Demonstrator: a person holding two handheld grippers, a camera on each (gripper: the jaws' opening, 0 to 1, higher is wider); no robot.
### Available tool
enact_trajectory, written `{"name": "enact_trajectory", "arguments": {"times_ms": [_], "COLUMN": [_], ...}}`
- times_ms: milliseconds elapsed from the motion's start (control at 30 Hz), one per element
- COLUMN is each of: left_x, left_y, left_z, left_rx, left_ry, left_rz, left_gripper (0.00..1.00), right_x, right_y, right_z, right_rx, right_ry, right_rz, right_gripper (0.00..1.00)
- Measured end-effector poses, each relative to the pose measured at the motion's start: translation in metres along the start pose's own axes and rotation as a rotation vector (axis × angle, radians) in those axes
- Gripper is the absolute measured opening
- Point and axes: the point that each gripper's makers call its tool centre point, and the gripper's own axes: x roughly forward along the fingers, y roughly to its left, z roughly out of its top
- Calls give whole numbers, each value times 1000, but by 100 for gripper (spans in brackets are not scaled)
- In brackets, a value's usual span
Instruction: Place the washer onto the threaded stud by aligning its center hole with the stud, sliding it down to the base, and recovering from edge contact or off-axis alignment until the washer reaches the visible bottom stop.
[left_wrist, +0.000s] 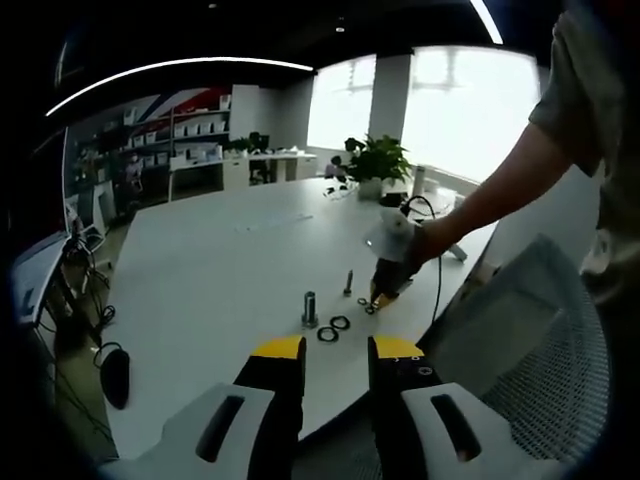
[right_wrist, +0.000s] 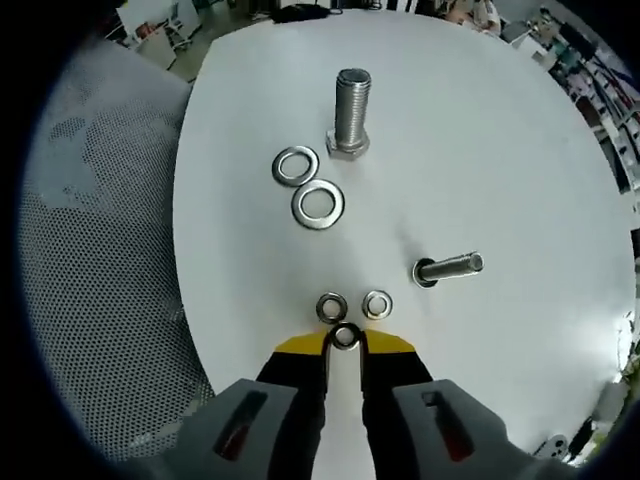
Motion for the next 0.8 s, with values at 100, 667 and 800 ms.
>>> {"name": "enact_trajectory", "arguments": {"times_ms": [100, 667, 800], "left_x": [0, -1, 0], "left_y": [0, -1, -1], "left_z": [1, 2, 1], "left_rx": [-2, -7, -8], "left_ry": [-9, -7, 0], "left_rz": [0, -7, -8], "left_gripper": [23, 20, 21], "right_x": [0, -35, -45], "right_y": [0, -24, -30], "right_z": [-1, 10, 20], "right_rx": [-20, 116, 113], "right_ry": [-4, -125, -151], "right_rz": [-8, -27, -37], "right_gripper": [13, 13, 13]}}
